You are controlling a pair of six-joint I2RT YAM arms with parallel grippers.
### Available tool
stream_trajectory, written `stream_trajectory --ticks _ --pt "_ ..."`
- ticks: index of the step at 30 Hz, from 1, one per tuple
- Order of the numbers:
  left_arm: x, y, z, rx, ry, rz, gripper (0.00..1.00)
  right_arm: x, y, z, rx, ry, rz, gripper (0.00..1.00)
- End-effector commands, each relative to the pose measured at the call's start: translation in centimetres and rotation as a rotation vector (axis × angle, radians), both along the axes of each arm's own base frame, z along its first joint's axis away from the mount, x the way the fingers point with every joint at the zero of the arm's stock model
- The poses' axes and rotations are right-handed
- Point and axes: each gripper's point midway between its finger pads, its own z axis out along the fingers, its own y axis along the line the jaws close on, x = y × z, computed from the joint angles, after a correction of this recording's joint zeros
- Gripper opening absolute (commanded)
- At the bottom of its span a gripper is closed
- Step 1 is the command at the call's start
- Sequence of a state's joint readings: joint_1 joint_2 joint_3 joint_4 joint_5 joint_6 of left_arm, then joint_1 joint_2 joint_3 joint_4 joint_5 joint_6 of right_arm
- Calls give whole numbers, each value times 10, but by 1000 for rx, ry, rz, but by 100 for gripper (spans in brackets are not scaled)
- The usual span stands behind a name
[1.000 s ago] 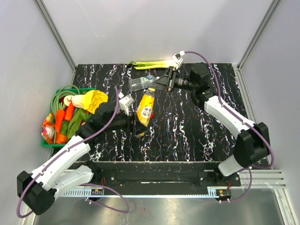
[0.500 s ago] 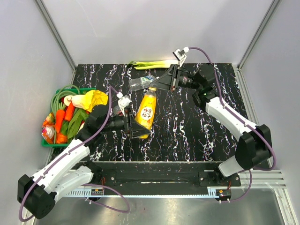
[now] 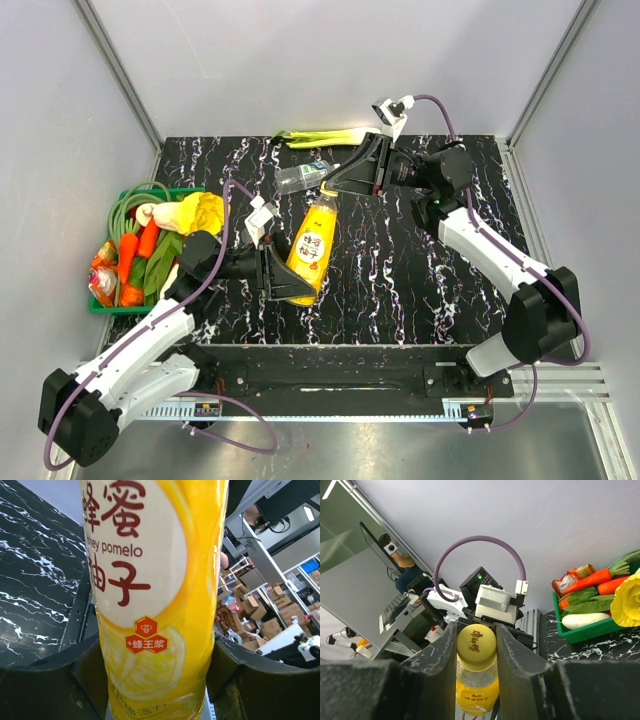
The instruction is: Unscrew the bottle caps
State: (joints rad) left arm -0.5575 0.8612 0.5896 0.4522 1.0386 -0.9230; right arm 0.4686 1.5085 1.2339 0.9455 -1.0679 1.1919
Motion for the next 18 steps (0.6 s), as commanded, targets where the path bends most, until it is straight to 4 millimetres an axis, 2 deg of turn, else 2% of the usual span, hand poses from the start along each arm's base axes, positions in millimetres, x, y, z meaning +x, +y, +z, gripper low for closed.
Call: stream_trajectory --ticks 1,7,8,10,13,15,18 --pt "-30 12 66 -215 -393 -88 40 -7 -1 -9 -34 -43 34 0" --pt "-17 6 55 -161 -354 -74 40 3 -3 -7 -23 -9 -27 2" --pt "-14 4 51 -143 -339 -69 40 5 -5 -5 -10 -10 -43 15" --pt "-10 3 47 -118 -328 -60 40 8 -11 -1 19 -11 -72 46" --pt "-6 1 40 -86 -314 -49 40 11 -20 6 52 -15 -114 85" --pt "-5 1 37 -74 -312 -41 40 15 -24 7 65 -10 -153 100" --pt "-1 1 33 -46 -298 -20 40 20 -29 7 70 -11 -200 100"
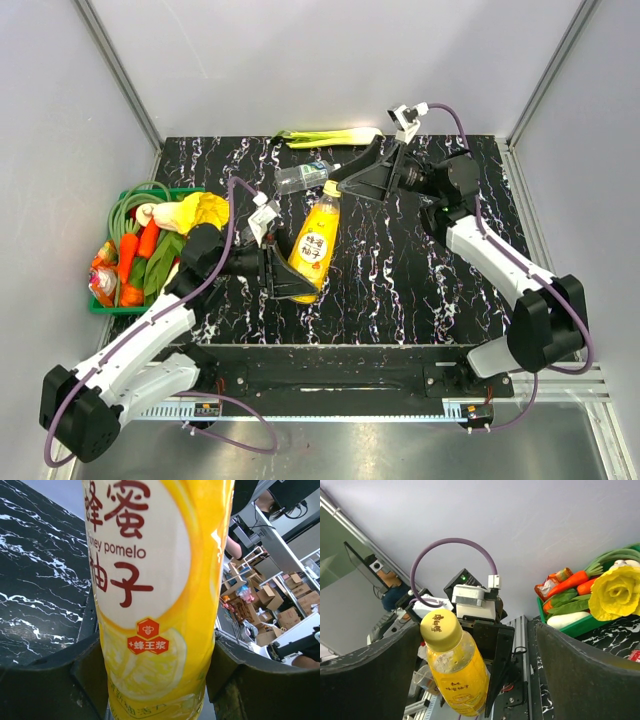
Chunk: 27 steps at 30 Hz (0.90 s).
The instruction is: Unscrew the bottle caps
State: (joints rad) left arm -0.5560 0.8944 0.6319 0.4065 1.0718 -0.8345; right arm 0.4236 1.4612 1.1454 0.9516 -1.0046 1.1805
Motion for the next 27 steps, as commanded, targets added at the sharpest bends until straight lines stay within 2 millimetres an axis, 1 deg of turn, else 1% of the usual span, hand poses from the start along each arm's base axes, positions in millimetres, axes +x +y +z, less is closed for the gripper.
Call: stream_trajectory --ticks 1,3,7,9,12,14,17,20,21,25,27 --pt "-3 4 32 -60 -243 9 40 6 -15 16 46 -51 -114 100" --pt "2 3 26 -31 -232 34 40 8 -16 16 43 -49 -130 100" --pt "20 4 14 51 -220 142 40 12 -17 12 21 -41 -162 100" --pt "31 7 7 102 -229 203 40 21 -17 3 -18 -7 -210 100" --pt "46 12 -4 189 -214 289 40 29 -18 -8 -61 31 -261 100" --pt "56 17 -16 257 -199 347 39 32 -19 -12 -80 37 -281 100" --pt "70 26 -35 363 -160 426 38 34 -20 -17 -101 48 -299 100" --pt "80 35 -46 448 -123 496 38 39 -21 -22 -126 63 -320 100" --pt "83 40 -51 478 -110 527 38 43 -21 -27 -147 70 -343 100" --pt "93 59 -61 585 -102 651 38 51 -26 -33 -193 80 -414 100" --pt "96 67 -64 634 -111 699 38 53 -27 -35 -202 91 -420 100"
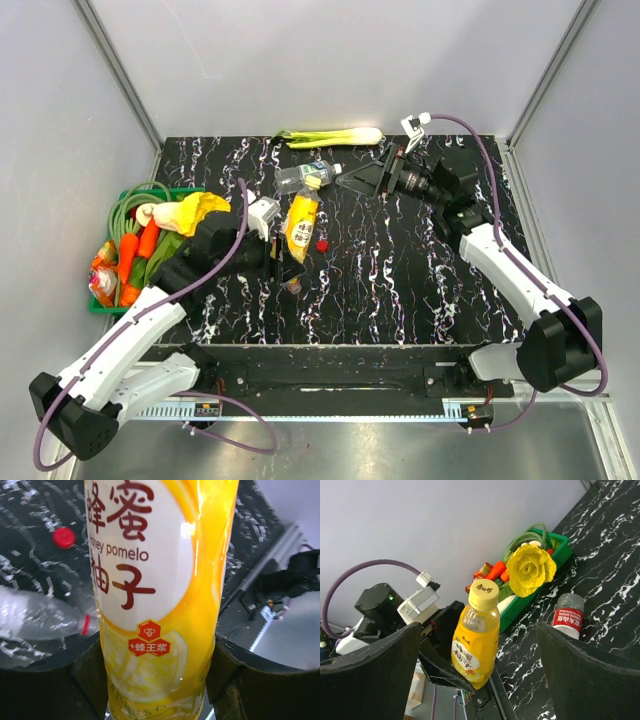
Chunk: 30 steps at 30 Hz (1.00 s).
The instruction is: Unscrew the bottle caps
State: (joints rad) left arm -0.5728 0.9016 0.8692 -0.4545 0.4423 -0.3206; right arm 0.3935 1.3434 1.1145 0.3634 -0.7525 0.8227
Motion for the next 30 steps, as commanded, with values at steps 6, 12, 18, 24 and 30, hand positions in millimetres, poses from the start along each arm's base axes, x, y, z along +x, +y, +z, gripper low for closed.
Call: stream_trajectory --ticks 6,12,18,24,30 --pt "24 36 7 264 -128 253 38 6 -4 10 -25 -12 -53 100" --pt "25 33 4 429 -197 302 37 8 1 10 -29 18 -44 100" --pt "29 30 9 511 -251 367 35 5 14 9 -43 24 -17 100" --pt "29 20 20 501 -286 383 34 10 28 -5 -63 88 -19 100" --pt "26 12 17 519 -294 359 34 13 34 -4 -32 119 -10 97"
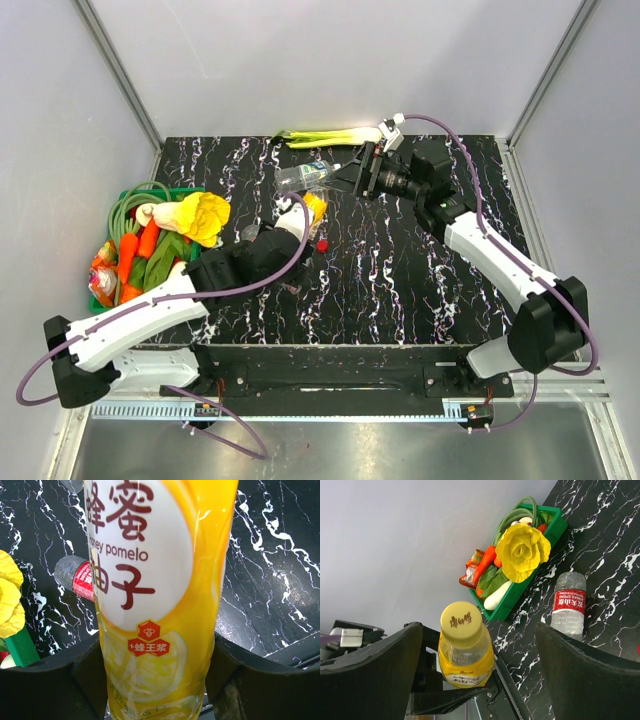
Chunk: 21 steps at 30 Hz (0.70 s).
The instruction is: Unscrew the bottle caps
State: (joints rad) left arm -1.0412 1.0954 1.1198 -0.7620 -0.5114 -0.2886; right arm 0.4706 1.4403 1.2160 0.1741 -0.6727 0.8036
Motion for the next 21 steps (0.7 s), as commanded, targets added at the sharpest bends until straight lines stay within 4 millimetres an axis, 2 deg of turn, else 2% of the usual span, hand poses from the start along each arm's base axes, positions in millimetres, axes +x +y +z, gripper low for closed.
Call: stream_trajectory --ticks 1,13,21 --pt "7 -5 19 -28 -57 29 34 2 5 27 58 -34 -5 96" --pt "6 -13 10 5 -38 15 34 -1 15 28 73 -11 30 74" --pt "7 -15 2 33 -30 16 34 0 16 25 64 0 34 43"
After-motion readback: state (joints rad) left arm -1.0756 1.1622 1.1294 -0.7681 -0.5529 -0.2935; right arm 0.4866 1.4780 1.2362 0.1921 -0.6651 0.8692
